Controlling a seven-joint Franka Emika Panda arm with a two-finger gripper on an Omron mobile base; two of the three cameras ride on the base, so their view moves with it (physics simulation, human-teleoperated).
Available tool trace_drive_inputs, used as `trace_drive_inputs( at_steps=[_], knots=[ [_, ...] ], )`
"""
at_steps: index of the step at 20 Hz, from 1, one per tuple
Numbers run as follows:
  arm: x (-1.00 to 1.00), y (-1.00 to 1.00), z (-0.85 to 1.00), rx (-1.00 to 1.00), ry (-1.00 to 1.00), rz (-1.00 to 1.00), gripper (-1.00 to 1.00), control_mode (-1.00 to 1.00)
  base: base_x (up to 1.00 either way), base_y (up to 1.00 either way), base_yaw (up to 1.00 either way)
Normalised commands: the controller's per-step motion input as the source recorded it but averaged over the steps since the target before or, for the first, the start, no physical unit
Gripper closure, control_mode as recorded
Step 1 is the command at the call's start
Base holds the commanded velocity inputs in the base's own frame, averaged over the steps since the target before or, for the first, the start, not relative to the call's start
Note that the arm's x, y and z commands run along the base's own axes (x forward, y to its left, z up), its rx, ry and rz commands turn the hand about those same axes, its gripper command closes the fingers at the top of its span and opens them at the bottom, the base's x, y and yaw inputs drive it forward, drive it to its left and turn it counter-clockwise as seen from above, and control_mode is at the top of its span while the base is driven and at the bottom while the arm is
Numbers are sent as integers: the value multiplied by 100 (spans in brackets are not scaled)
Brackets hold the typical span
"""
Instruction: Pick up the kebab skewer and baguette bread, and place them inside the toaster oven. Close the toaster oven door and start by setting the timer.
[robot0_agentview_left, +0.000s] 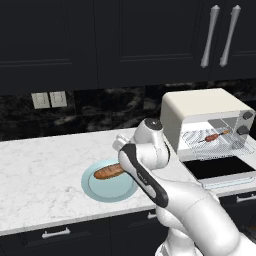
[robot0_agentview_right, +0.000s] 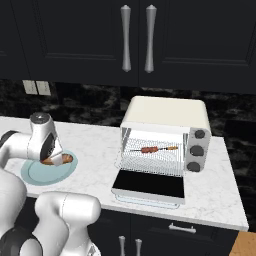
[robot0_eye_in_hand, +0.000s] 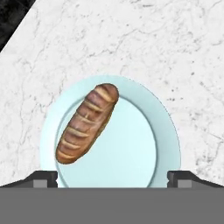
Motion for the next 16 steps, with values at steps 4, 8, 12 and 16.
trace_drive_inputs(
  at_steps=[4,8,12,16],
  knots=[
    [24,14,-20,3,8,0,-100,-100,0,0,0],
    [36,33,-23,0,8,0,-100,-100,0,0,0],
    [31,34,-24,0,5,0,-100,-100,0,0,0],
    [30,18,-24,0,8,0,-100,-100,0,0,0]
  ],
)
